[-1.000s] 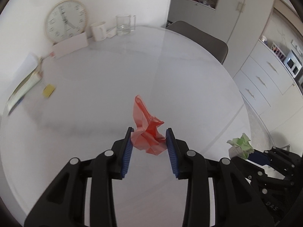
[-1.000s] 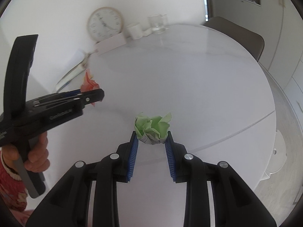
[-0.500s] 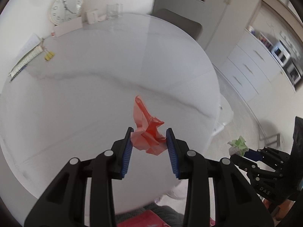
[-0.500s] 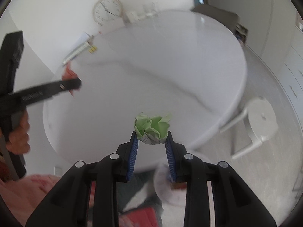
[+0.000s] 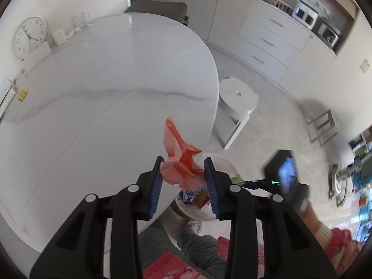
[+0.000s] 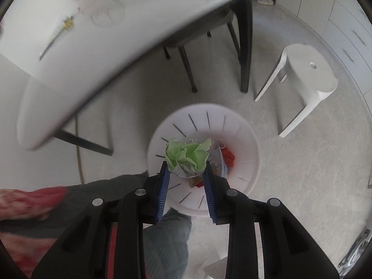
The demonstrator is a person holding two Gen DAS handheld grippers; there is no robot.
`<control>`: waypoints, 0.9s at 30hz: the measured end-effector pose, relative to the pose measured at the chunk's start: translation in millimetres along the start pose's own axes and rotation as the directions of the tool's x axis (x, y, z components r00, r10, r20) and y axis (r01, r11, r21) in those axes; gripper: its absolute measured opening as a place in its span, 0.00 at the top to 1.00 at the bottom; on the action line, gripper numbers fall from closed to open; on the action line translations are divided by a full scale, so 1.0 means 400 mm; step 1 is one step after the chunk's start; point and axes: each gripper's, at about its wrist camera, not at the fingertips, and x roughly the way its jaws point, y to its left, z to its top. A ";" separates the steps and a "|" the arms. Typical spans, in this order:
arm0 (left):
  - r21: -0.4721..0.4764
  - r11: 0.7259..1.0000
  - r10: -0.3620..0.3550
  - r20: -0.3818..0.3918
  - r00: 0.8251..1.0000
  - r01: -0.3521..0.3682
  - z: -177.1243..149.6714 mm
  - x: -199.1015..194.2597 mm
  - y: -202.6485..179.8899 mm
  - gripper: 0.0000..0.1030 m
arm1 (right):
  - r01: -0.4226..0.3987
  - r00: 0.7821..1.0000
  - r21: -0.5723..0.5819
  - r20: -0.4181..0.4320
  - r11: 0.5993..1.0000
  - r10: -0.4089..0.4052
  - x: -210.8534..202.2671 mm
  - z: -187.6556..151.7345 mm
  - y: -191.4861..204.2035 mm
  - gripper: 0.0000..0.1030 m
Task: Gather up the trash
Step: 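Carry both papers over the bin and open the right gripper, then open the left gripper to drop the pink paper into the bin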
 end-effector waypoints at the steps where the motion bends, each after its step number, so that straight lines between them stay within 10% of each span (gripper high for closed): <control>1: 0.013 1.000 -0.001 -0.006 1.000 0.001 -0.002 0.006 -0.007 0.66 | 0.000 1.000 0.004 -0.010 1.000 0.000 0.031 -0.003 0.002 0.69; 10: 0.099 0.995 -0.021 -0.034 0.999 0.025 -0.009 0.019 -0.051 0.66 | -0.007 1.000 0.025 -0.019 1.000 0.008 0.062 -0.041 0.005 0.28; 27: 0.313 0.927 -0.144 -0.209 0.967 0.206 -0.085 0.305 -0.222 0.66 | 0.111 0.992 0.111 0.042 0.988 -0.117 -0.200 -0.186 -0.109 0.27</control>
